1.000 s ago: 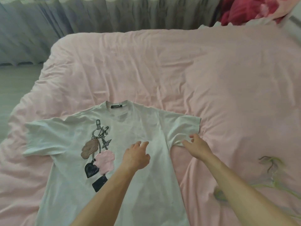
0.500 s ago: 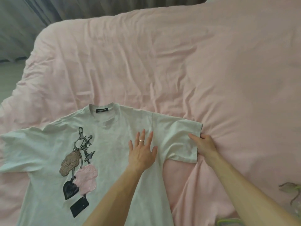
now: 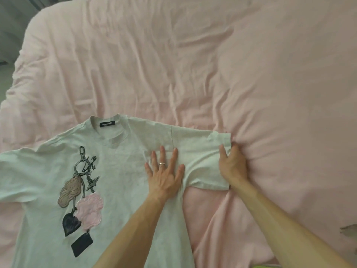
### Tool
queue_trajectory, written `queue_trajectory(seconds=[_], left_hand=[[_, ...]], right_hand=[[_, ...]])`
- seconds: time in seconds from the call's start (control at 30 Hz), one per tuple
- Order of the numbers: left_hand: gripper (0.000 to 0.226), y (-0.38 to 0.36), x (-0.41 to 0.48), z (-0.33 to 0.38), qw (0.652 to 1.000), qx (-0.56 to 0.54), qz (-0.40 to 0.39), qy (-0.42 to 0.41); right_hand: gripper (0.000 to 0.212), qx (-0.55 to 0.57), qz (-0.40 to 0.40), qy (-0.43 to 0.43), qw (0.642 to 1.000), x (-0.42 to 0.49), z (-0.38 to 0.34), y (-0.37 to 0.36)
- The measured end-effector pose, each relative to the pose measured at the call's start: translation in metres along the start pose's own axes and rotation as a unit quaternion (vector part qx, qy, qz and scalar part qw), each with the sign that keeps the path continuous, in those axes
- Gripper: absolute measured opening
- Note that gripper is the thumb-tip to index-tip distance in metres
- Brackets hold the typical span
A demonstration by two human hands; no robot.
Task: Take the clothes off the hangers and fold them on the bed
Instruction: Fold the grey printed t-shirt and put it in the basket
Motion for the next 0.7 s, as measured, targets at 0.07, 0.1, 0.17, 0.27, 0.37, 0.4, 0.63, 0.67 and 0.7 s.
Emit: queue_trajectory(seconds=[0.07, 0.1, 0.17, 0.27, 0.37, 0.4, 0.63, 0.67, 0.7], left_hand=[[0.064, -0.001, 0.001, 0.0, 1.0, -0.01, -0.001, -0.001], [0.064, -0.002, 0.001, 0.0, 1.0, -0.009, -0.003, -0.001], [0.064, -0.003, 0.002, 0.001, 1.0, -0.001, -0.01, 0.004], [0.065, -0.005, 0.004, 0.002, 1.0, 0.011, -0.023, 0.004], [0.067, -0.004, 0.005, 0.0, 0.999, 0.015, -0.034, 0.001], [0.067, -0.005, 0.006, -0.001, 0.999, 0.015, -0.038, 0.0], [0.069, -0.006, 0.007, -0.004, 0.999, 0.013, -0.051, -0.006], [0.069, -0.006, 0.007, -0.006, 0.998, 0.014, -0.055, -0.008], [0.07, -0.005, 0.007, -0.008, 0.998, 0.012, -0.059, -0.011]], right_hand=[[0.031, -0.004, 0.041, 0.009, 0.999, 0.008, -0.003, 0.015], [0.029, 0.0, 0.044, 0.011, 0.999, 0.013, -0.004, 0.019], [0.03, 0.001, 0.028, -0.002, 1.0, 0.017, -0.001, 0.02], [0.033, 0.02, 0.022, -0.027, 0.999, 0.016, 0.004, 0.014], [0.053, 0.082, -0.014, -0.059, 0.995, 0.01, 0.009, 0.008], [0.061, 0.105, -0.031, -0.072, 0.991, 0.007, 0.011, 0.006], [0.068, 0.105, -0.014, -0.121, 0.987, -0.03, 0.027, 0.005], [0.059, 0.098, 0.011, -0.121, 0.988, -0.04, 0.028, 0.007], [0.052, 0.086, 0.033, -0.123, 0.988, -0.051, 0.03, 0.01]])
Point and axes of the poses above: each hand's wrist, its own x-axis towards the middle knuckle, its own y-axis out of the back of the hand, z = x × y, the point moved 4 cm from there along x, towards the middle knuckle, and after that the axes turned 5 degrees about x, right-handed, at the moved point
